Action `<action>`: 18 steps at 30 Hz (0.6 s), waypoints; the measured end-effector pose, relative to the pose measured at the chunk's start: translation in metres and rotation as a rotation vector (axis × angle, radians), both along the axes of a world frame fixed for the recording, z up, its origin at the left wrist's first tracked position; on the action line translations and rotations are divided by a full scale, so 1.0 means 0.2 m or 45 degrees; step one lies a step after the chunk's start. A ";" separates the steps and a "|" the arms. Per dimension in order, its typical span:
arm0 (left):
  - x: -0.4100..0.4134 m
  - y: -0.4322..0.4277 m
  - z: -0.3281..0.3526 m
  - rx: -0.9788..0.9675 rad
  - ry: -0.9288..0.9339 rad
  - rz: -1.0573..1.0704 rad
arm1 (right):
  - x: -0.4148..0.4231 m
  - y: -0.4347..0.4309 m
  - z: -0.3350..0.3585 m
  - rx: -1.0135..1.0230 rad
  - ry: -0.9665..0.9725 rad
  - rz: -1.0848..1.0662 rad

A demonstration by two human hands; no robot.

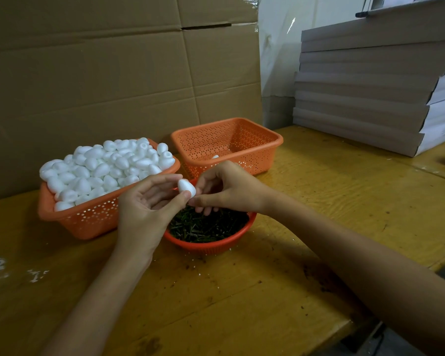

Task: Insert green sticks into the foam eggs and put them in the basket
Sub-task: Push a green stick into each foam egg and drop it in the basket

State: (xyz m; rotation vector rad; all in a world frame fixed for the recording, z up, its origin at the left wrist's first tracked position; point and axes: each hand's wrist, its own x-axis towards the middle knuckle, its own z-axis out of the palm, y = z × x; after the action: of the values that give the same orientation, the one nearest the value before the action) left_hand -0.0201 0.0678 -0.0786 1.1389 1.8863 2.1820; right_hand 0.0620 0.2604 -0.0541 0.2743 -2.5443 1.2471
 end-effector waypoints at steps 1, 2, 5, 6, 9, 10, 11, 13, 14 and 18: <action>0.00 0.00 0.00 0.004 -0.008 -0.001 | 0.00 0.00 0.00 -0.004 0.007 -0.005; 0.00 0.00 0.00 0.011 -0.019 -0.004 | 0.00 0.00 0.00 -0.011 0.014 -0.010; 0.00 0.00 0.00 0.035 -0.038 -0.002 | 0.00 0.00 0.00 -0.026 0.037 -0.024; 0.00 0.00 0.00 0.040 -0.038 0.001 | 0.00 -0.01 0.01 -0.034 0.045 -0.029; 0.00 0.00 0.00 0.047 -0.035 0.012 | 0.01 -0.01 0.01 -0.062 0.071 -0.046; 0.00 0.00 0.00 0.047 -0.041 0.019 | 0.01 -0.01 0.01 -0.070 0.081 -0.050; 0.00 0.00 0.00 0.043 -0.046 0.029 | 0.01 -0.01 0.02 -0.074 0.092 -0.052; 0.01 0.00 0.01 0.028 -0.050 0.059 | 0.01 -0.01 0.02 -0.087 0.111 -0.063; 0.01 0.00 0.00 0.021 -0.048 0.074 | 0.01 -0.01 0.03 -0.100 0.119 -0.075; 0.00 0.00 0.00 0.010 -0.039 0.107 | 0.02 -0.01 0.03 -0.113 0.160 -0.100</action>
State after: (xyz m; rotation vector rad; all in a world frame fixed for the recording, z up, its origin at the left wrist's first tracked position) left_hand -0.0197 0.0686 -0.0796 1.0391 1.9492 2.2375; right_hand 0.0656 0.2593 -0.0479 0.2233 -2.3639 1.2676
